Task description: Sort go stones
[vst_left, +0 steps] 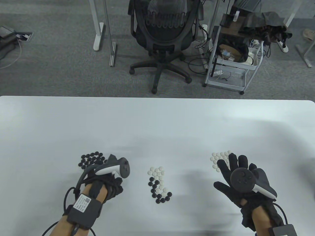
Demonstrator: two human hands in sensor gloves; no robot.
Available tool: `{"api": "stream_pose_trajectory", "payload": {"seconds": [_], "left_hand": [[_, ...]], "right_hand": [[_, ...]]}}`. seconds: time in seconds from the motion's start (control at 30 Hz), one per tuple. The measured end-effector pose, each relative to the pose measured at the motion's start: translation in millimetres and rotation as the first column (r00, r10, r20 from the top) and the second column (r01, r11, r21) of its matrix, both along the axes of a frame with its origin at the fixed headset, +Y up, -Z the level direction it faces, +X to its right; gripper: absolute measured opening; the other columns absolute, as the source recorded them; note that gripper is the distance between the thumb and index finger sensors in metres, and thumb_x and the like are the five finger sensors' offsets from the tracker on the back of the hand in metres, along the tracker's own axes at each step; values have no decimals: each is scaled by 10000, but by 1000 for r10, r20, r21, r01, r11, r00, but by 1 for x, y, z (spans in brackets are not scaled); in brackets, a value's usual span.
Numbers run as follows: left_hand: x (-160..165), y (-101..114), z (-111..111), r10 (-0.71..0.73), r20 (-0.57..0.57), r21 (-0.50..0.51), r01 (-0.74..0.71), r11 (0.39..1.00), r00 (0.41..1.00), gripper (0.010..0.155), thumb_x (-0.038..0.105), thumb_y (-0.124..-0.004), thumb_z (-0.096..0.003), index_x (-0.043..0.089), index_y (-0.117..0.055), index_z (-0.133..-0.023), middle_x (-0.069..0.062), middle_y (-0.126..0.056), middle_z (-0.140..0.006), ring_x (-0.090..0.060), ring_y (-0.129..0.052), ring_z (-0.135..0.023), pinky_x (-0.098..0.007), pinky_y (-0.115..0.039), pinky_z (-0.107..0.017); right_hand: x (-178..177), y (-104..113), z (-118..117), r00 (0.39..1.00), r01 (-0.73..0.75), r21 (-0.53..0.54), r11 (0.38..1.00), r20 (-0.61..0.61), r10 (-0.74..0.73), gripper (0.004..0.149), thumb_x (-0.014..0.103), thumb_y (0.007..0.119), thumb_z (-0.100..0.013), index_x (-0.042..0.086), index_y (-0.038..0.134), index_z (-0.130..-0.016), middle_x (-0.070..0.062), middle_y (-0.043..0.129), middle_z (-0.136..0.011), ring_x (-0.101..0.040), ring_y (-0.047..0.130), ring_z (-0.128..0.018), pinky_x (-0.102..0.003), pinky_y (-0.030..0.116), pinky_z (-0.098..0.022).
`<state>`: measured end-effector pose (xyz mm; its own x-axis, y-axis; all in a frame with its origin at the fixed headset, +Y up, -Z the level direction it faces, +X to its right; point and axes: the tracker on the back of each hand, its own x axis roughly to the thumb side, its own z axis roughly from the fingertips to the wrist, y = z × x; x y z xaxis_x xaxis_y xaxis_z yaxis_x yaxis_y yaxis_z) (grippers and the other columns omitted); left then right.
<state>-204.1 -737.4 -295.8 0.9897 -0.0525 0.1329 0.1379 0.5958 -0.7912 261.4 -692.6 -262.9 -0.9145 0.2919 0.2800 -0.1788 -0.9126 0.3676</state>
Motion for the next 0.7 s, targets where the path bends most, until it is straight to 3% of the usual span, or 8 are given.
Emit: {"api": "stream_pose_trajectory", "payload": {"seconds": [0.1, 0.23, 0.7], "left_hand": [[-31, 1, 0, -2, -99, -2, 1, 1000, 995, 553, 405, -569, -621, 255, -514, -1151, -315, 20, -1137, -614, 76, -918, -836, -53, -556], [-53, -4, -5, 29, -182, 5, -29, 1000, 983, 572, 412, -535, -612, 289, -420, -1159, -299, 102, -1106, -598, 129, -904, -832, -17, -555], [-68, -7, -27, 36, -285, 24, -30, 999, 958, 597, 420, -498, -597, 293, -377, -1168, -285, 167, -1085, -583, 180, -897, -828, 24, -552]], "right_hand": [[-1, -1, 0, 1000, -8, -3, 1000, -2, 8, 791, 529, 518, -566, 124, 140, -1131, -305, -81, -1059, -573, -126, -855, -783, 11, -513], [-3, -1, 0, 1000, -15, 0, 1000, -5, 15, 793, 530, 518, -566, 124, 138, -1131, -306, -82, -1059, -574, -126, -855, -783, 12, -514], [-1, 0, 0, 1000, -7, -2, 1000, 5, 7, 793, 528, 519, -566, 122, 138, -1131, -306, -81, -1059, -573, -126, -856, -783, 11, -514]]}}
